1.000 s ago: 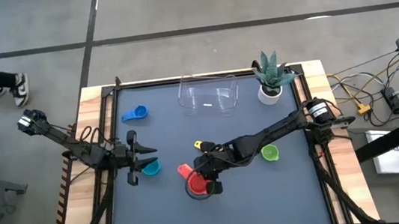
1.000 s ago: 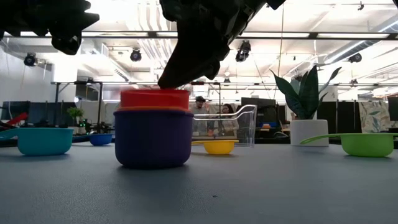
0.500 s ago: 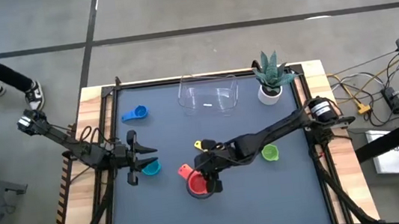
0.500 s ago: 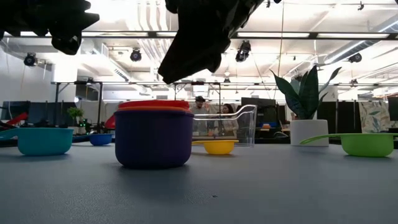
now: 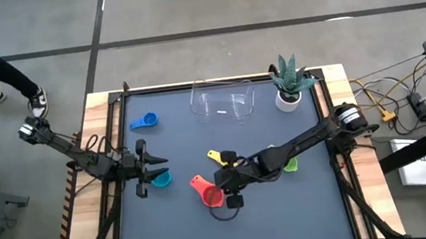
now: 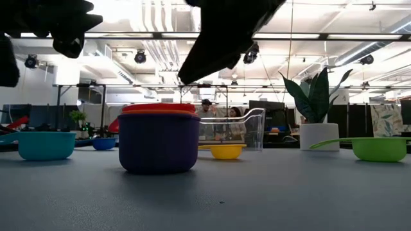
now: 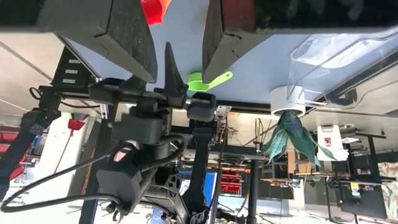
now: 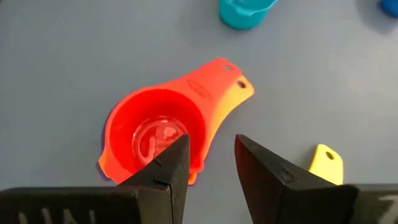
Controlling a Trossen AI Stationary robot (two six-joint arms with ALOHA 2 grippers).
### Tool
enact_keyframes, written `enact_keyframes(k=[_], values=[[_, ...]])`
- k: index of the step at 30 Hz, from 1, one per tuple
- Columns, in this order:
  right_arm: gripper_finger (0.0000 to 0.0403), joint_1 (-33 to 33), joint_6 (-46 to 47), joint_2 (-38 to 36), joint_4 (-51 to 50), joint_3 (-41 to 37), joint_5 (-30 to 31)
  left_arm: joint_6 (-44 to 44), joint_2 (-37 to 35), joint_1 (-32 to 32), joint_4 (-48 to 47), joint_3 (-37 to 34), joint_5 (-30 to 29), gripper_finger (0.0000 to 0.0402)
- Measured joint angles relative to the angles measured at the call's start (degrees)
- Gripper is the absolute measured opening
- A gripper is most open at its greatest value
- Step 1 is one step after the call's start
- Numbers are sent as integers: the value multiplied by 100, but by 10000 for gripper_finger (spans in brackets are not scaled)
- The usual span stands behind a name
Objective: Nest measuring cups in basket
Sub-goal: Stack the light blue measuring cup on top of the red measuring cup
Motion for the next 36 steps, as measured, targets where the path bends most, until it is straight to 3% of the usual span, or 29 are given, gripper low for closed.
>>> enact_keyframes(k=[6,14,19,23,29,33,36], values=[[118,35,48,-826,1403,-1231,65,-82,33,-1,-15,-1,-5,110],[118,58,-203,-1926,4091,-3088,64,-228,213,3,3,48,-181,110],[118,66,-242,-2343,4929,-3862,61,-312,264,5,-236,219,-247,110],[118,72,-222,-2520,5247,-4207,62,-674,256,5,-1534,649,-268,110],[118,72,-266,-2608,5267,-4294,59,-2109,595,5,-4481,1869,-241,110],[118,72,-326,-2584,5265,-4279,57,-2629,1184,3,-6013,2665,22,110],[118,72,-324,-2584,5264,-4279,57,-3081,1698,3,-6544,2868,524,110]])
